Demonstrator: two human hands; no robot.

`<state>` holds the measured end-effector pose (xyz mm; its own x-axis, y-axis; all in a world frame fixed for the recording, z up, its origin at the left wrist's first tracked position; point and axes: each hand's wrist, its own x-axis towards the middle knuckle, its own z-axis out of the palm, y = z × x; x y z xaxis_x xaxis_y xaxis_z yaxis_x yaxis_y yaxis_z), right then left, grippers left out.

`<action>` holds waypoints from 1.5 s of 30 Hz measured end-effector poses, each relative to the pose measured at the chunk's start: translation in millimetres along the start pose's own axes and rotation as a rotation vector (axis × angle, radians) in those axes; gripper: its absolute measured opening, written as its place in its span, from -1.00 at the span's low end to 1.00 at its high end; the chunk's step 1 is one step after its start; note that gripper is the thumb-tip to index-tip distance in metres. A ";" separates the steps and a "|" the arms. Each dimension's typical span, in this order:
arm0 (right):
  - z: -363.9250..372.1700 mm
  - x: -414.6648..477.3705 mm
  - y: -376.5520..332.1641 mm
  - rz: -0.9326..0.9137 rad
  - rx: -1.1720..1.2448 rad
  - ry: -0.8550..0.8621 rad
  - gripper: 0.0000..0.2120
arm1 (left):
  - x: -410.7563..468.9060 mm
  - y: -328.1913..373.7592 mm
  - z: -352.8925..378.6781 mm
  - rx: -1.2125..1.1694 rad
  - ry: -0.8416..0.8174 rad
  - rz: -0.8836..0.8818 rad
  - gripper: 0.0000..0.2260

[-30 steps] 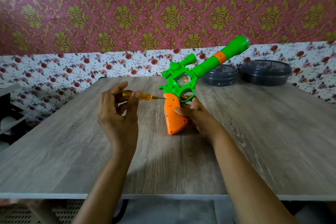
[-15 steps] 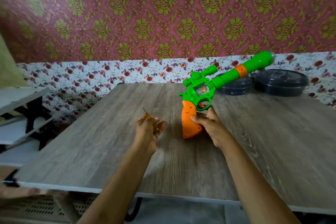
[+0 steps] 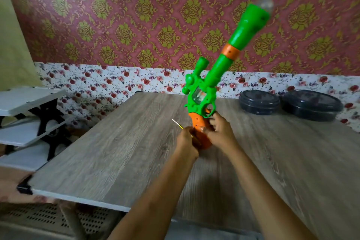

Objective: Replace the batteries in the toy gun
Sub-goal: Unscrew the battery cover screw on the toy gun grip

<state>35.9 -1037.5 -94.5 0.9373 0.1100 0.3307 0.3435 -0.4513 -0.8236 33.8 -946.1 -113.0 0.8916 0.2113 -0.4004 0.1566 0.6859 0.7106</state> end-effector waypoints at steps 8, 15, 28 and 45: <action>9.7 -15.0 -19.6 -0.340 -0.728 -0.010 -0.44 | 13.0 -2.1 -2.5 -0.079 -0.078 -0.041 -0.67; 15.4 -12.9 -12.9 -0.551 -0.815 0.029 -0.33 | 10.3 -1.0 -6.9 -0.111 -0.169 -0.074 -0.69; 5.1 -15.0 -20.3 -0.580 -0.871 0.052 -0.35 | 5.3 -3.5 -8.6 -0.144 -0.136 -0.116 -0.73; 4.1 -20.2 -23.3 -0.480 -0.858 -0.081 -0.46 | -7.7 -0.4 -5.8 -0.204 -0.127 -0.091 -0.68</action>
<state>9.2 -1025.6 -83.9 0.7219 0.4951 0.4835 0.5593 -0.8289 0.0138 24.4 -943.9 -113.5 0.9260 0.0619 -0.3725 0.1611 0.8274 0.5380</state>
